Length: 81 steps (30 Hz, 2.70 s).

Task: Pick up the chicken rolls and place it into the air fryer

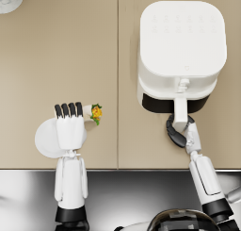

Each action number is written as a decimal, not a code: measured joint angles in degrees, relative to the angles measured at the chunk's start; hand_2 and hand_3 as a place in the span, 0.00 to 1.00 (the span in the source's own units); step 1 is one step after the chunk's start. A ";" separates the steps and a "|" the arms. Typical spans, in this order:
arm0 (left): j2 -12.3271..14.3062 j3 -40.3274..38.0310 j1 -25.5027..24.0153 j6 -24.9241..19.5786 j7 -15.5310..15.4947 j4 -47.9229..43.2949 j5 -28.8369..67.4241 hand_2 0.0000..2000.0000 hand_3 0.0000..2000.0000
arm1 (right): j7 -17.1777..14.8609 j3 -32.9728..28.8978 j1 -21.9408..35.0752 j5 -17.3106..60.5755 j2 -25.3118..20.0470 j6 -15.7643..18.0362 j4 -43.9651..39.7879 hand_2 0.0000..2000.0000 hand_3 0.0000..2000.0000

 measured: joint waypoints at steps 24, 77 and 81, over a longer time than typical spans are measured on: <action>7.28 16.48 10.72 0.80 0.01 0.05 -10.17 1.00 1.00 | -0.25 22.55 -8.45 0.14 30.74 -2.24 28.83 1.00 1.00; 7.21 -5.50 -0.77 2.93 0.05 -11.02 -21.55 0.00 0.00 | -0.18 29.36 3.67 0.05 33.45 7.44 21.68 1.00 1.00; 7.03 -5.91 -0.94 2.93 0.05 -10.72 -21.55 0.00 0.00 | 0.11 29.20 7.10 0.06 31.68 11.23 17.97 1.00 1.00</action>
